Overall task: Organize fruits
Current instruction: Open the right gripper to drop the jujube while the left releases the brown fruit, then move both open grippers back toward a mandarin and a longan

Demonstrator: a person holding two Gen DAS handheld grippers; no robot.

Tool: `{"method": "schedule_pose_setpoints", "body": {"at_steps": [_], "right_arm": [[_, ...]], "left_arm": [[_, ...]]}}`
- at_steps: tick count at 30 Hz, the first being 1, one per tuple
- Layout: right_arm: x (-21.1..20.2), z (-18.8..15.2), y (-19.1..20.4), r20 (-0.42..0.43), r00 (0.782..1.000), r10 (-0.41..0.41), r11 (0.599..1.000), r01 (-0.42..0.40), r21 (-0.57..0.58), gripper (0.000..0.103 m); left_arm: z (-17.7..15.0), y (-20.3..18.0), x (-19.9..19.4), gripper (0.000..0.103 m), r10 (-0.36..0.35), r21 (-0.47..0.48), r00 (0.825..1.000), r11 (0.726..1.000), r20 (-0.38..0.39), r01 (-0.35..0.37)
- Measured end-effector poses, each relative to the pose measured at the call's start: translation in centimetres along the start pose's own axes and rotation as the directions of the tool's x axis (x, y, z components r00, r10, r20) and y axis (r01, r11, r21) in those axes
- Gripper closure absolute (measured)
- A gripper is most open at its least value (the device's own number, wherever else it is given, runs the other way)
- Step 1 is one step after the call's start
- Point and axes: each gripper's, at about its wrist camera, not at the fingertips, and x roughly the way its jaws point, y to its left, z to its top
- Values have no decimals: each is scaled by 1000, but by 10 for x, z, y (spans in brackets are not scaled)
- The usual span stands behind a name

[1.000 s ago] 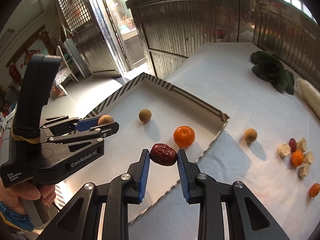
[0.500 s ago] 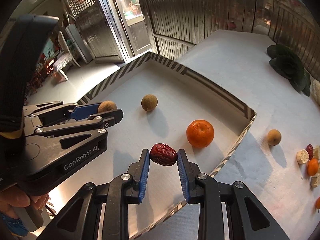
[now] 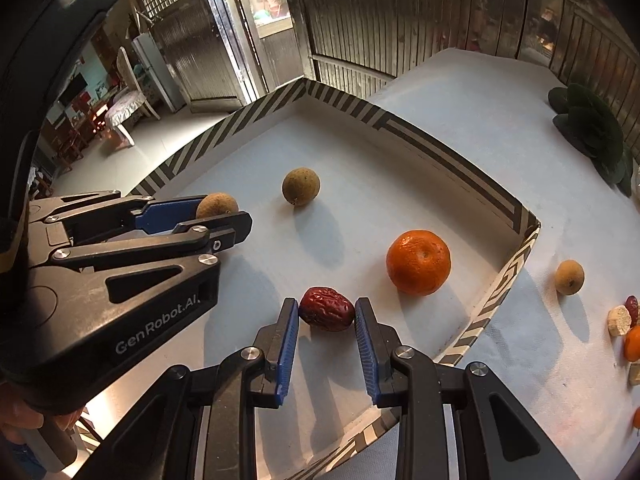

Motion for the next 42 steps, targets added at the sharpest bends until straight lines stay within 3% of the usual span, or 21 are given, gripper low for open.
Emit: {"method": "schedule_pose_setpoints", "body": {"at_steps": [8, 9, 11, 13, 22, 30, 42], "right_arm": [[-11, -5, -5, 23, 1000, 19, 999, -20, 33, 71], [-13, -7, -5, 27, 999, 18, 999, -19, 35, 71], [-19, -8, -6, 42, 999, 17, 999, -19, 45, 71], [-26, -10, -7, 59, 998, 14, 998, -17, 57, 71], [-65, -18, -17, 146, 989, -21, 994, 5, 108, 69], [-93, -40, -47, 181, 979, -96, 979, 60, 194, 64], [-135, -105, -118, 167, 959, -227, 911, 148, 386, 63]], "left_arm": [[-1, 6, 2, 75, -4, -30, 1000, 1000, -22, 4], [-1, 6, 1, 72, -4, -29, 1000, 1000, -22, 4], [-2, 6, -2, 50, -14, -32, 1000, 999, -11, 14], [-3, 5, -7, 45, -18, -36, 1000, 999, 8, 18], [-3, -14, -33, 45, -36, 5, 998, 999, 58, 36], [-1, -55, -52, 45, -87, 81, 992, 994, 90, 80], [-5, -134, -64, 45, -180, 223, 980, 962, 81, 158]]}}
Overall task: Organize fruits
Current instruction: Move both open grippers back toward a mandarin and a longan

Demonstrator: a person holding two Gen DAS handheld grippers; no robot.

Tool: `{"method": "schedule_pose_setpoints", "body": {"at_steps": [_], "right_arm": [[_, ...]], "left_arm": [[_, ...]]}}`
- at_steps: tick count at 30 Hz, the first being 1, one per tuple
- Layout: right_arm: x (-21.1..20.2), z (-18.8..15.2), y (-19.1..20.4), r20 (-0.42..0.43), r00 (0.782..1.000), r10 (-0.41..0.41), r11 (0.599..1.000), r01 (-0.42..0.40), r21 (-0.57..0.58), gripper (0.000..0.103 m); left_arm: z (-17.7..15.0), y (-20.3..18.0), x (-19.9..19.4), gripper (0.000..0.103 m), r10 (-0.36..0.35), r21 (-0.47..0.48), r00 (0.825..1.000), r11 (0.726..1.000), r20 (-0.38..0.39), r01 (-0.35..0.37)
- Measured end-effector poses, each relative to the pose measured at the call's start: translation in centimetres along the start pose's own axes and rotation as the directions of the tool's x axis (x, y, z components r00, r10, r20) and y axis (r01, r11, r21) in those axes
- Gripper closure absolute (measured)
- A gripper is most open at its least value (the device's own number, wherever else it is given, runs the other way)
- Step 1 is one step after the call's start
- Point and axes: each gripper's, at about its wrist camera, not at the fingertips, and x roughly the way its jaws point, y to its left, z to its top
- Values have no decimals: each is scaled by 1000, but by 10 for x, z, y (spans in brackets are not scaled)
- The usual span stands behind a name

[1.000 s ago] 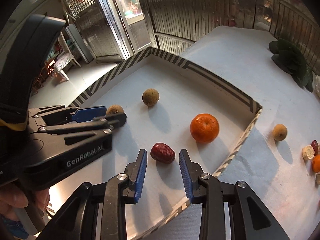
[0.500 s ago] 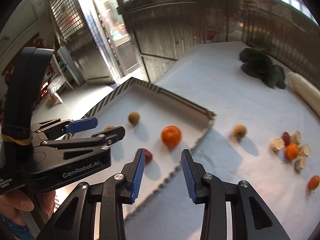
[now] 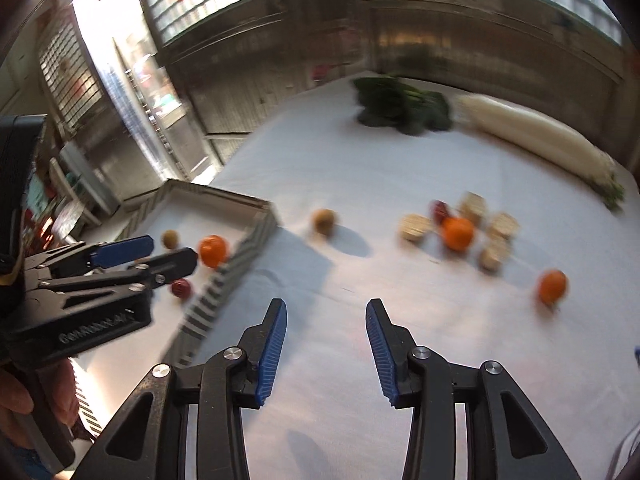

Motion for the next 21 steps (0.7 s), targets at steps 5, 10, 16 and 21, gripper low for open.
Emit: {"method": "schedule_pose_setpoints", "body": {"at_steps": [5, 10, 16, 21], "right_arm": [[-8, -15, -41, -8, 999, -54, 995, 54, 79, 63], [-12, -23, -66, -10, 997, -77, 988, 78, 130, 63], [-13, -26, -85, -4, 996, -87, 982, 86, 169, 63], [-3, -20, -93, -1, 997, -74, 981, 73, 177, 63]], "left_arm": [[7, -25, 9, 45, -43, 42, 999, 998, -13, 44], [18, -42, 26, 45, -78, 59, 996, 995, -36, 80], [37, -53, 50, 45, -113, 76, 992, 990, -53, 117], [52, -61, 72, 45, -108, 125, 992, 985, -65, 115]]}}
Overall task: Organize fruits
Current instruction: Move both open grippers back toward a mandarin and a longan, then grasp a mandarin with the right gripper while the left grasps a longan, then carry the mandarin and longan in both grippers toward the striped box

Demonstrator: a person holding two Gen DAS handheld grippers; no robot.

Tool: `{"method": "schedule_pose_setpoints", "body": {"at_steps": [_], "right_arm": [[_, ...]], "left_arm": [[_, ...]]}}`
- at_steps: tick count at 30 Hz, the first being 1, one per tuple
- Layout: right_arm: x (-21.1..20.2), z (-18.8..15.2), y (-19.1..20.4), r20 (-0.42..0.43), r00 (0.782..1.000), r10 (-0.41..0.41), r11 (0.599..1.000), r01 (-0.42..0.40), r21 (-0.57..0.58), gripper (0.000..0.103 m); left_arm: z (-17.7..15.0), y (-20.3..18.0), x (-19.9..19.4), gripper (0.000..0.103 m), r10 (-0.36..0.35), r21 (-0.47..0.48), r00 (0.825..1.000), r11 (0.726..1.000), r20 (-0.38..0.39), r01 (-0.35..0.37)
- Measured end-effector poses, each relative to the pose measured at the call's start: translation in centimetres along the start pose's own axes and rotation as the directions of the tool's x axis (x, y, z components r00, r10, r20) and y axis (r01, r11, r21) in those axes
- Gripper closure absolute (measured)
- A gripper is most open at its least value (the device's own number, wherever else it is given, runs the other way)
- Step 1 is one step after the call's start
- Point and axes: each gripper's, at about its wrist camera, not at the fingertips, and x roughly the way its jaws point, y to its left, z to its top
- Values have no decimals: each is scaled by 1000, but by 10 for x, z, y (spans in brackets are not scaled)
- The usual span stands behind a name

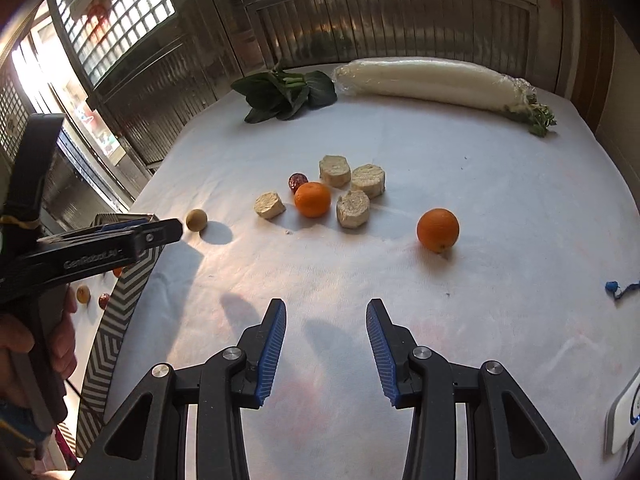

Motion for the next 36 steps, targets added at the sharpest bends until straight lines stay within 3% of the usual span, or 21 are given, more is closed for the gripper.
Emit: {"method": "schedule_pose_setpoints", "body": {"at_steps": [6, 15, 28, 30, 31, 32, 36], "right_arm": [[12, 11, -6, -3, 1000, 1, 1000, -1, -1, 63], [17, 23, -45, 5, 998, -68, 996, 68, 55, 63], [46, 41, -79, -16, 994, -112, 990, 113, 89, 63], [49, 44, -78, -13, 993, -118, 990, 118, 78, 64], [49, 45, -78, -15, 992, -126, 989, 127, 74, 71], [49, 46, -78, -16, 992, -125, 989, 126, 76, 72], [41, 41, -78, 3, 994, -110, 989, 109, 96, 72]], "left_arm": [[11, 2, 23, 45, 8, 33, 999, 999, -36, -6], [13, 6, 46, 45, 23, 57, 997, 998, -80, -18], [17, -1, 53, 45, 23, 90, 996, 996, -81, -15], [17, -2, 53, 54, 21, 102, 997, 995, -75, -13], [17, -3, 52, 69, 19, 112, 997, 994, -69, -12], [17, -4, 51, 79, 17, 121, 998, 993, -65, -9], [15, -4, 48, 79, -3, 121, 998, 993, -65, 11]]}}
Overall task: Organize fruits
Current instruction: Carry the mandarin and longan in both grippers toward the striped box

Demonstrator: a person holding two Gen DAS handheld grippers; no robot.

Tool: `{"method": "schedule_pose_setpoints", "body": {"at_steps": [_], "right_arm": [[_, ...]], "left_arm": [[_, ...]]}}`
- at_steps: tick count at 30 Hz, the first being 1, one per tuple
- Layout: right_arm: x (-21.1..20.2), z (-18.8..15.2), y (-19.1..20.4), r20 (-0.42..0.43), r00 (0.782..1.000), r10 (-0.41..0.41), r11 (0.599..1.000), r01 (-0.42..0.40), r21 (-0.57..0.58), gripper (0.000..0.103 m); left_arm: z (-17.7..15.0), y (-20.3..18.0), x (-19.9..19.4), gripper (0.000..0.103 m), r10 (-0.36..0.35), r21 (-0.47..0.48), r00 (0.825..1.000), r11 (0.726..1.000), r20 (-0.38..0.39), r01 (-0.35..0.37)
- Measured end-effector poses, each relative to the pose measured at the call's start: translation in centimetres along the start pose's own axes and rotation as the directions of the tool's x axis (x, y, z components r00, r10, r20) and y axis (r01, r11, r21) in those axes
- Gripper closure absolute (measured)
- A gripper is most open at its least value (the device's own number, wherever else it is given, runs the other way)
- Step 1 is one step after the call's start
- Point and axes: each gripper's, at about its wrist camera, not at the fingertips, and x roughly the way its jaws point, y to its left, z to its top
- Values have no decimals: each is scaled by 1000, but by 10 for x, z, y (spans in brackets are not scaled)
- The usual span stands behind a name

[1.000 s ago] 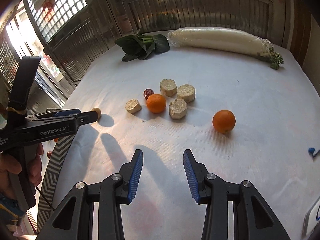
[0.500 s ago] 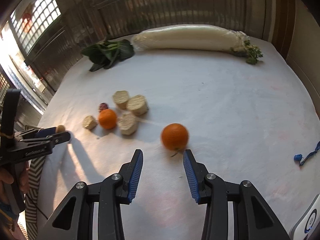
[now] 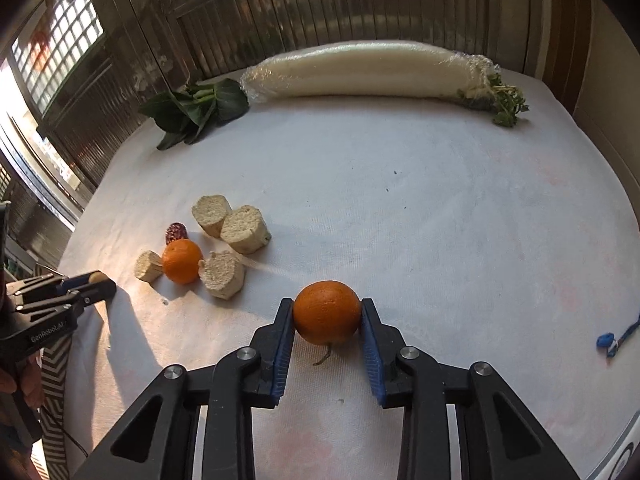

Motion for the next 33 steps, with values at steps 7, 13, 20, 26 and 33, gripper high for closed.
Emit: {"method": "schedule_pose_setpoints", "body": {"at_steps": [7, 13, 20, 26, 33], "right_arm": [[-19, -12, 9, 13, 999, 34, 999, -34, 18, 72], [-40, -21, 29, 25, 998, 56, 998, -56, -8, 72], [-63, -31, 52, 42, 997, 71, 997, -69, -44, 72], [-76, -40, 65, 43, 997, 67, 996, -64, -69, 72], [-86, -51, 82, 36, 996, 76, 992, -72, -106, 72]], "left_arm": [[-6, 2, -27, 80, -9, -20, 999, 1000, 34, 10], [-20, 2, -53, 80, -3, -41, 998, 999, 56, 6], [-40, -1, -75, 80, -1, -51, 997, 999, 74, 4], [-51, -4, -88, 80, 7, -61, 996, 998, 86, -2], [-61, -2, -100, 80, 7, -79, 995, 997, 97, 0]]}}
